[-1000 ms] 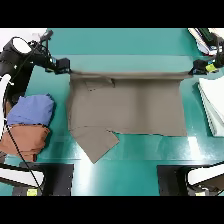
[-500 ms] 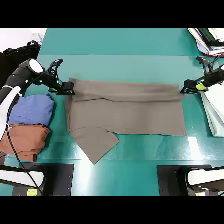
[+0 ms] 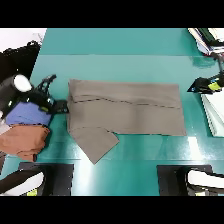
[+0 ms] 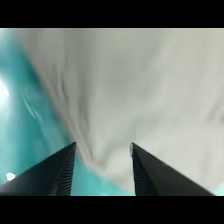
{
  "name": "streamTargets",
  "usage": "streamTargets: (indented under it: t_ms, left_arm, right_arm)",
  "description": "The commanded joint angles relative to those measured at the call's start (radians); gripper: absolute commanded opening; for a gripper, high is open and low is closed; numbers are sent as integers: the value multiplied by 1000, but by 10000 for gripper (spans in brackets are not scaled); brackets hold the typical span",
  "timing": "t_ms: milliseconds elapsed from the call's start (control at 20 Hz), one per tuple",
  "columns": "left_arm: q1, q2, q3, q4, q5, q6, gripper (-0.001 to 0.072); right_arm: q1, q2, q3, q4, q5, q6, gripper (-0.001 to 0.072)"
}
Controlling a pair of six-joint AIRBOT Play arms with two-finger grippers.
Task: Fold the shirts.
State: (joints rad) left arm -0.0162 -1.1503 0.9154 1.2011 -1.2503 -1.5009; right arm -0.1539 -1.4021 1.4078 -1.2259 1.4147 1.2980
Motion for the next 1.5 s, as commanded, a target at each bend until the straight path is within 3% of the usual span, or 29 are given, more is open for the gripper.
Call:
streamTargets:
  t_ms: [0, 200, 350, 900, 950, 1000, 1050, 1250, 1400, 1450]
  left_arm:
    - [0, 209, -258, -108, -8, -19, 409]
    - [0, 291, -444, -262, 35, -17, 409]
    - [0, 291, -526, -291, 93, -18, 409]
    - [0, 291, -576, -375, 249, -9, 407]
    - [0, 291, -576, -379, 249, -9, 368]
    - [0, 291, -576, -379, 249, 1, 146]
    - [0, 291, -576, -380, 249, 26, 31]
    - [0, 291, -564, -410, 242, 55, 28]
    - [0, 291, -531, -449, 234, 101, 28]
    - [0, 291, -520, -454, 234, 113, 28]
  right_arm:
    - [-13, 105, -1, 2, 24, 2, 433]
    - [-13, 166, -1, 2, 26, 3, 432]
    - [-13, 175, -1, 3, 34, 4, 432]
    - [-12, 175, -1, 3, 55, 22, 433]
    - [-12, 175, -1, 2, 63, 22, 432]
    - [-14, 175, -1, 1, 69, 22, 432]
    - [-21, 175, -1, 2, 76, 22, 432]
    - [-91, 209, -95, 0, 97, 22, 432]
    - [-202, 293, -328, -8, 88, 22, 434]
    - [-241, 317, -410, -6, 80, 21, 467]
